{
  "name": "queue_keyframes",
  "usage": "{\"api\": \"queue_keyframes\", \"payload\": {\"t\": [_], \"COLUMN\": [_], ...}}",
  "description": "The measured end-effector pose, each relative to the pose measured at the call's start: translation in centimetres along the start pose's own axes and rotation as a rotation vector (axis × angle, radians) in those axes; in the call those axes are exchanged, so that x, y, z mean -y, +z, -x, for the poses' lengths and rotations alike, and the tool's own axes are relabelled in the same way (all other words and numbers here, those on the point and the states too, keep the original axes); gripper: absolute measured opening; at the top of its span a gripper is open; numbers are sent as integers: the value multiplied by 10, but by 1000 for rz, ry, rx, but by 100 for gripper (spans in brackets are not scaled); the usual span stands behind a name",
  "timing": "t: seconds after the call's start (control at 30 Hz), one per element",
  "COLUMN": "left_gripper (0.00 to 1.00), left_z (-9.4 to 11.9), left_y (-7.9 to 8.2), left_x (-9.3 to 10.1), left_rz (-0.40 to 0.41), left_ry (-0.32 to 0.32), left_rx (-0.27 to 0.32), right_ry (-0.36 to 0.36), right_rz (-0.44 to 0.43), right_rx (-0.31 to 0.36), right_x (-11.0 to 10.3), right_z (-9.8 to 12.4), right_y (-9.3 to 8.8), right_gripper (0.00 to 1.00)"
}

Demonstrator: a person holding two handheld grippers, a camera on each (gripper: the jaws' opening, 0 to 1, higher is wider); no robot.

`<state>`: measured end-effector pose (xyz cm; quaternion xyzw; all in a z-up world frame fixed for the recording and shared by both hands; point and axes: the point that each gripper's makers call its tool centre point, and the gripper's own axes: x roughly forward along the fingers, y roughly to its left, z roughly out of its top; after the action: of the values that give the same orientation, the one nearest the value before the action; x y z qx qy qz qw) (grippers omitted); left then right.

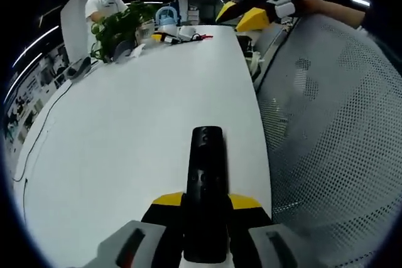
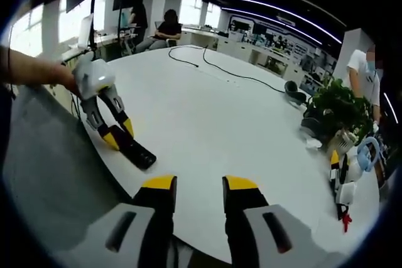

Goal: Press the specified remote control buttons in sequence, fully releasing each button before pressing the next.

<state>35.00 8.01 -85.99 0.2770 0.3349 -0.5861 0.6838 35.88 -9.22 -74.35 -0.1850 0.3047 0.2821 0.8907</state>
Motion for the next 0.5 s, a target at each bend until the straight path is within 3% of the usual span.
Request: {"api": "queue_keyframes", "payload": {"t": [0.5], "left_gripper": [26], "left_z": [0], "left_y": [0], "left_x": [8], "left_rz": [-41], "left_ry": [-31], "left_rx": [-14], "right_ry": [10], "right_rz": [35], "right_rx": [-33], "right_x": [-4], "right_z": [-2], "right_y": [-4], "right_gripper": [29]}}
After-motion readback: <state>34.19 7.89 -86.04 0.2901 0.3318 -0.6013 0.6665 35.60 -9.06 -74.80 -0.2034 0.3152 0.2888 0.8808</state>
